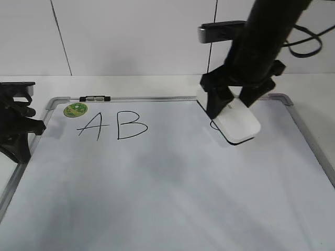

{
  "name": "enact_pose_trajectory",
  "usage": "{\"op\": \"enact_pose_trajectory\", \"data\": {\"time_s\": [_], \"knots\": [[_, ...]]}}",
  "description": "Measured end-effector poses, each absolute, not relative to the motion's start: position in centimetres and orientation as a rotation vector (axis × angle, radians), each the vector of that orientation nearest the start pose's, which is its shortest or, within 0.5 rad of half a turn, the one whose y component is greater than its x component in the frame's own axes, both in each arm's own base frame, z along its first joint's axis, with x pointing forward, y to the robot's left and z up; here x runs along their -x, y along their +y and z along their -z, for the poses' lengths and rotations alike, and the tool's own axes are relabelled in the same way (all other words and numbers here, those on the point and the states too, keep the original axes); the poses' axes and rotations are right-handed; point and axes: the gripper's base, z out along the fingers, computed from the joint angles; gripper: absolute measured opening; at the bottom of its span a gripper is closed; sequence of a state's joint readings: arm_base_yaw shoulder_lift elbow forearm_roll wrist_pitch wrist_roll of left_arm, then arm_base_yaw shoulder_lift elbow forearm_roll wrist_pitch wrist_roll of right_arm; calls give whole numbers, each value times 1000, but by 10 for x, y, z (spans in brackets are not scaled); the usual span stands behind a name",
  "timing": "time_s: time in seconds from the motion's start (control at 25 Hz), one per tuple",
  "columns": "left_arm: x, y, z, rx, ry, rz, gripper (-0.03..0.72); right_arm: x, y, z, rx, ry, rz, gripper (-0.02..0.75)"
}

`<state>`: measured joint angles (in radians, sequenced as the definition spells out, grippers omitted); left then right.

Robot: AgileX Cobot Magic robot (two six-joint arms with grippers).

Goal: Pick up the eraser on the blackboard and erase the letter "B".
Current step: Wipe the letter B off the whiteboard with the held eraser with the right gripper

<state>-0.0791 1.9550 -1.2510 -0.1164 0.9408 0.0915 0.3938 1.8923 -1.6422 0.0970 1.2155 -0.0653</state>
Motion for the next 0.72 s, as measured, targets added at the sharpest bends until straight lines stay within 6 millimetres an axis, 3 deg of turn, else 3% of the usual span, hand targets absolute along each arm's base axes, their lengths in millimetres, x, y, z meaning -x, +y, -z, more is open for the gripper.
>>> {"op": "enact_pose_trajectory", "data": {"time_s": [0.36,0.56,0.72], "knots": [[-358,-37,-153,-161,3123,148,38,-407,231,-241,787,2799,-161,562],[-358,-37,-153,-159,3122,150,38,-424,256,-224,812,2766,-172,562],[-358,-37,-153,-159,3122,150,38,-434,266,-207,816,2763,-177,562]]}}
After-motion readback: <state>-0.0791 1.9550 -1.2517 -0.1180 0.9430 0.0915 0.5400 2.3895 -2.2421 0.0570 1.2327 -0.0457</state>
